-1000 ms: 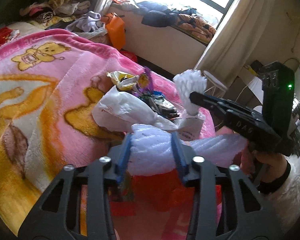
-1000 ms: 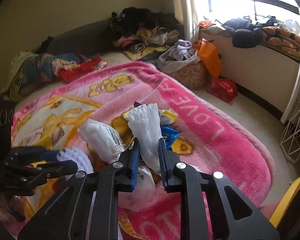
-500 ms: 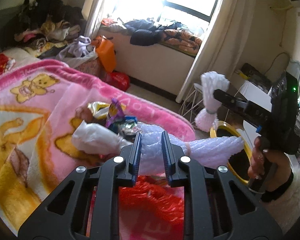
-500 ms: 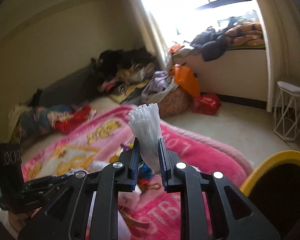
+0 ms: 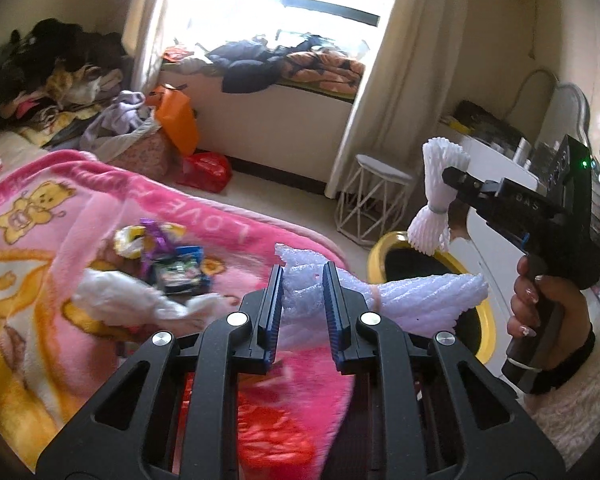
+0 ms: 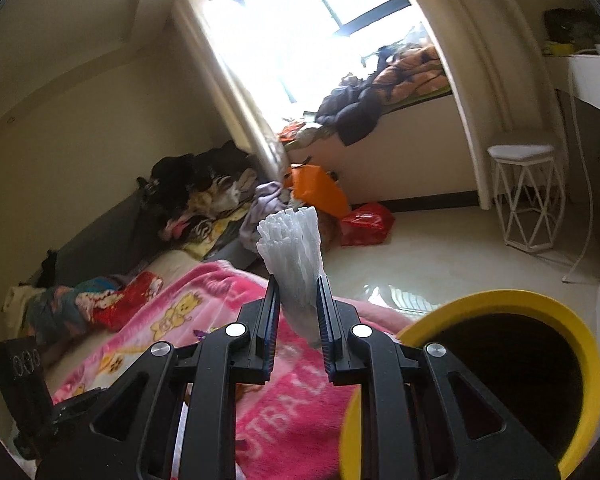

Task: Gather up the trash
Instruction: 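Carry both foam nets over the yellow-rimmed bin while both tools open to drop them, then move both open tools back over the trash pile on the blanket, then grasp the red plastic bag with the right tool while the left tool grasps the white plastic bag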

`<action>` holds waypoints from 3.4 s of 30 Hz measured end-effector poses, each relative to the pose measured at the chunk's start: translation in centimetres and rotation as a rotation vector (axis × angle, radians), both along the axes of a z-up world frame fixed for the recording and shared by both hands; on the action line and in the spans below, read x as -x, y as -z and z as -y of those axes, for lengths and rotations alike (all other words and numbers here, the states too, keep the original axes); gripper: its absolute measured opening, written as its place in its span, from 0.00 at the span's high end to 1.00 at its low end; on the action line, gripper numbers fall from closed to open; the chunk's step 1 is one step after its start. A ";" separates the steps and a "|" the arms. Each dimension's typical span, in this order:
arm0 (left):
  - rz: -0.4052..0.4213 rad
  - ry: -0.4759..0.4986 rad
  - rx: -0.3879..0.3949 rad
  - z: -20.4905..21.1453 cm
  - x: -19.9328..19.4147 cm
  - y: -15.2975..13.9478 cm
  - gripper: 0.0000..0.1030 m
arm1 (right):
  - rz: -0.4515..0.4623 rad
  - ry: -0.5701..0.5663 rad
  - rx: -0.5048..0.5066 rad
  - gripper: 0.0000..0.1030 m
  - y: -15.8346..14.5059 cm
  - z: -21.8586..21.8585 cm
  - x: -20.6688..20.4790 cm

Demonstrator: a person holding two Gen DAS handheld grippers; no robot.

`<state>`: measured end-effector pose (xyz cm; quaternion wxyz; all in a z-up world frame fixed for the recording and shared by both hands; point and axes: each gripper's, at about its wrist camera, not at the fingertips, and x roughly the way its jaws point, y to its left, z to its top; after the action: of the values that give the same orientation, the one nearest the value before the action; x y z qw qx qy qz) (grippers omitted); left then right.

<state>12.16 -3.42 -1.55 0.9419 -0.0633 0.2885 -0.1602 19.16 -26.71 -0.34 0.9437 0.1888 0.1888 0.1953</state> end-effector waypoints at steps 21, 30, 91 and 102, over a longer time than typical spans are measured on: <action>-0.033 0.132 -0.166 11.7 -2.7 2.7 0.85 | -0.142 0.186 -0.055 0.83 4.0 7.2 0.5; -0.064 0.185 -0.179 14.4 -4.2 4.5 0.76 | -0.198 0.246 -0.035 0.63 5.6 8.2 0.4; -0.020 -0.445 0.037 -12.3 -1.3 2.9 0.11 | -0.113 -0.407 0.418 0.33 6.2 -20.0 6.9; -0.147 -0.461 0.154 -16.5 -4.2 6.7 0.11 | -0.209 -0.493 0.576 0.30 9.2 -24.7 7.1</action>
<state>16.38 13.03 -8.25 0.9224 -0.2106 0.3211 0.0424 12.03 -2.06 -9.54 0.8585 -0.1158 0.3707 0.3349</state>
